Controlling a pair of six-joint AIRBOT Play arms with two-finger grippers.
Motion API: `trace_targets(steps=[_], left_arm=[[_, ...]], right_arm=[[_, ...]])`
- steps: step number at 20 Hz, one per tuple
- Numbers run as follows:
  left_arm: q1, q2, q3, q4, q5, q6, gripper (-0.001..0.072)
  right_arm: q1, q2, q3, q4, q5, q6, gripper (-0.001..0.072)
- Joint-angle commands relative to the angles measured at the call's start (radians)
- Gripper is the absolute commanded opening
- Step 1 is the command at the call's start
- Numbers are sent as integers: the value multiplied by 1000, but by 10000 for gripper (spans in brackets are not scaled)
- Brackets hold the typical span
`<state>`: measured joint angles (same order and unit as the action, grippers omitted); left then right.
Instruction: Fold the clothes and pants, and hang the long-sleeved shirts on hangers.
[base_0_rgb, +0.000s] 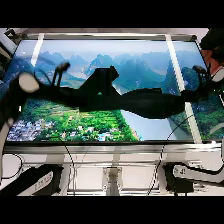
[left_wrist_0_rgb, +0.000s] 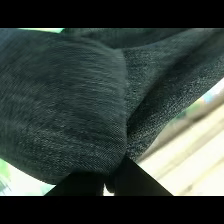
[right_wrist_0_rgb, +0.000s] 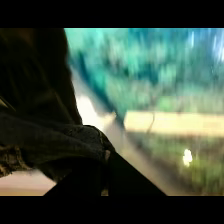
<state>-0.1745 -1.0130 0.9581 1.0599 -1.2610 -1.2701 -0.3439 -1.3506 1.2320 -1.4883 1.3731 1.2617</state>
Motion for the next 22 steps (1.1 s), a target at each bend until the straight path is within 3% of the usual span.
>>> trace_targets(steps=[1, 4, 7, 8, 9, 10, 11, 12, 16, 19, 22], left_arm=[[-53, 262, -321, 36, 8, -163, 24], [-80, 478, -475, 36, -16, -317, 24], [-80, 645, -517, 55, -165, -448, 26], [-80, 687, -517, 62, -210, -477, 88], [-80, 717, -517, 63, -237, -488, 254], [-80, 735, -517, 62, -256, -506, 411], [-80, 743, -517, 61, -270, -524, 479], [-80, 743, -517, 58, -273, -524, 480], [-79, 736, -507, 111, -77, -516, 481], [-79, 668, -468, 160, 151, -494, 481], [-79, 465, -389, 159, 257, -431, 481]], right_arm=[[1, 64, -109, -109, 185, 37, 17], [1, 66, -114, -136, 317, 87, 17], [1, 66, -114, -135, 444, 99, 19], [1, 66, -114, -136, 468, 99, 22], [1, 67, -114, -132, 473, 99, 30], [1, 70, -114, -120, 474, 99, 136], [1, 74, -114, -106, 474, 99, 341], [1, 78, -114, -104, 472, 98, 488], [1, 79, -62, -113, 424, 97, 505], [1, 78, -13, -56, 208, 99, 505], [2, 27, -14, 123, 35, 80, 504]])
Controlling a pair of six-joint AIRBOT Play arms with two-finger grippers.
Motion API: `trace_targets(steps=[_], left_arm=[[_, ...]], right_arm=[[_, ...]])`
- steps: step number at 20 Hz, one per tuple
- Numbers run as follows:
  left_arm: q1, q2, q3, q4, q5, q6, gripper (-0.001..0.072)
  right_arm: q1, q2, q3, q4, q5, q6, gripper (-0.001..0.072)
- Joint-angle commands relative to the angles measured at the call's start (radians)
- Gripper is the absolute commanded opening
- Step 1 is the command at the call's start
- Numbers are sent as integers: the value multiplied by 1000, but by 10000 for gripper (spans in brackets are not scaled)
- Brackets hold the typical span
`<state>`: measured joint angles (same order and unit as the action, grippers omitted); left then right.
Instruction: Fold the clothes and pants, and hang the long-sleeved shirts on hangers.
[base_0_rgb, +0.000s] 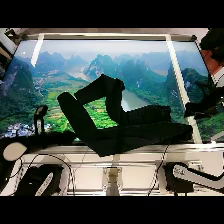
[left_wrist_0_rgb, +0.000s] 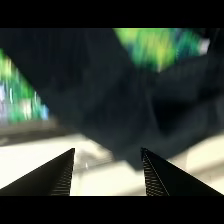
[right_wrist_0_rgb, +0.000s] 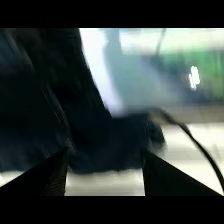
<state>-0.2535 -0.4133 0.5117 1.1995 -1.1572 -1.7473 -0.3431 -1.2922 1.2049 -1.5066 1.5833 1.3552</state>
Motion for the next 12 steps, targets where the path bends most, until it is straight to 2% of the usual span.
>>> trace_targets(steps=[1, 4, 6, 8, 12], left_arm=[[0, -211, 93, 20, 170, 71, 482], [0, -425, 239, 19, 273, 143, 496], [3, -538, 355, 19, 341, 159, 496], [7, -640, 473, 19, 349, 167, 496], [11, -784, 626, 19, 351, 185, 496]], right_arm=[[1, -61, 13, 179, -194, -13, 504], [1, -160, 13, 257, -202, -12, 503], [1, -221, 13, 288, -211, -4, 501], [1, -270, 13, 338, -215, -2, 475], [27, -316, 13, 405, -221, -14, 474]])
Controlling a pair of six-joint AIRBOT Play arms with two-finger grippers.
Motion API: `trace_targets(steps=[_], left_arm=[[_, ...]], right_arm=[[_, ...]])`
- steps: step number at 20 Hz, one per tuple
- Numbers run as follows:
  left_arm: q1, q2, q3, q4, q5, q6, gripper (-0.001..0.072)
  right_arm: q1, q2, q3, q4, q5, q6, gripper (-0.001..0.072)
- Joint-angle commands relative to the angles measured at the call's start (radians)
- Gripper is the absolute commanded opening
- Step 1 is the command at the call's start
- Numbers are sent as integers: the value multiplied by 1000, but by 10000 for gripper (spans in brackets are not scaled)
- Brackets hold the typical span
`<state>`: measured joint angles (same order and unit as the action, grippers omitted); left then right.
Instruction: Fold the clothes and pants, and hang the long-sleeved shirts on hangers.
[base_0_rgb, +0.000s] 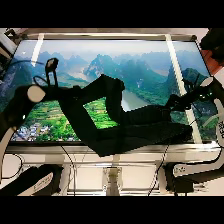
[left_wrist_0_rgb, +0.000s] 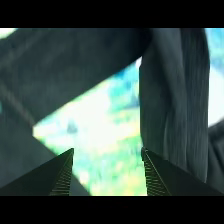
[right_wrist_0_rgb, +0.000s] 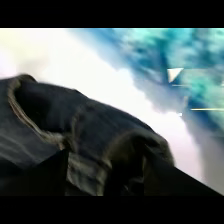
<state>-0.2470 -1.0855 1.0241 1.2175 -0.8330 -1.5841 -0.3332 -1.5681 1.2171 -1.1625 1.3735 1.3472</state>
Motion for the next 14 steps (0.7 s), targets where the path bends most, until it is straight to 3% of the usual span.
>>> trace_targets(steps=[1, 4, 6, 7, 11, 14], left_arm=[[9, -137, 136, 1, 28, 22, 496], [27, -212, 179, -57, 30, 34, 495], [42, -259, 183, -175, 34, 112, 496], [52, -283, 183, -248, 39, 146, 496], [65, -385, 187, -550, 134, 308, 498], [39, -510, 264, -633, 163, 373, 499]], right_arm=[[34, -48, 1, 61, -23, -6, 472], [101, -72, 1, 90, -105, -5, 346], [148, -78, 3, 130, -189, -5, 79], [168, -78, 16, 141, -226, -5, 22], [190, -77, 169, 85, -244, 12, 21], [190, -77, 282, 31, -214, 40, 21]])
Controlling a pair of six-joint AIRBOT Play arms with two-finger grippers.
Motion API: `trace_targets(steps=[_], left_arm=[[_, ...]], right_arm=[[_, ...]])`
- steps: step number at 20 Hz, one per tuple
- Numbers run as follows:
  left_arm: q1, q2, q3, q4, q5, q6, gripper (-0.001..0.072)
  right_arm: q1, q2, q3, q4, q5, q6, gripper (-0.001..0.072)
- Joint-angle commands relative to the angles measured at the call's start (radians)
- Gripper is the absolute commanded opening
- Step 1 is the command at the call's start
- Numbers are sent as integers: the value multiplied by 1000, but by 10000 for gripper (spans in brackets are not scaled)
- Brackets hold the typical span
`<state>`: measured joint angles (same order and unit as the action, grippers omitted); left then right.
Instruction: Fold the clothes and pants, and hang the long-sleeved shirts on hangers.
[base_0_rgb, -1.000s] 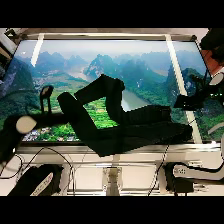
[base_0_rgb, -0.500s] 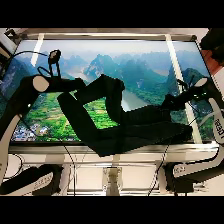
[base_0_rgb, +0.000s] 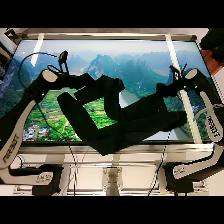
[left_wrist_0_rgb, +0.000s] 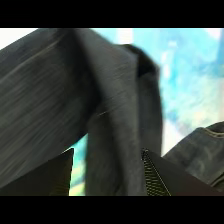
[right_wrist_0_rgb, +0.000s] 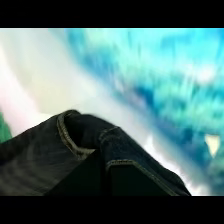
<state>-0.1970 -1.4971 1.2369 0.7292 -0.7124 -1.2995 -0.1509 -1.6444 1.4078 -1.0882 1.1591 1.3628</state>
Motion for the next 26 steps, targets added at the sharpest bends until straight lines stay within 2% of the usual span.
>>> trace_targets(steps=[1, 3, 7, 12, 15, 20, 24, 26], left_arm=[[-21, -152, 98, -148, 42, 86, 499], [-30, -261, 213, -147, 6, 34, 499], [-34, -457, 466, -84, -192, -79, 497], [-5, -500, 603, 224, -375, -275, 488], [3, -502, 603, 221, -403, -275, 488], [-60, -556, 610, 167, -293, -271, 490], [-89, -592, 615, 11, -173, -190, 490], [-90, -592, 635, 2, -131, -181, 490]], right_arm=[[8, -1, 111, -43, 7, 24, 21], [8, -1, 119, -42, 8, 24, 21], [8, -1, 119, -43, 8, 24, 21], [8, -1, 119, -42, 1, 24, 22], [8, -1, 119, -42, -10, 24, 22], [8, -1, 119, -42, -10, 24, 21], [8, -1, 119, -42, -3, 24, 22], [8, -1, 119, -42, 0, 24, 22]])
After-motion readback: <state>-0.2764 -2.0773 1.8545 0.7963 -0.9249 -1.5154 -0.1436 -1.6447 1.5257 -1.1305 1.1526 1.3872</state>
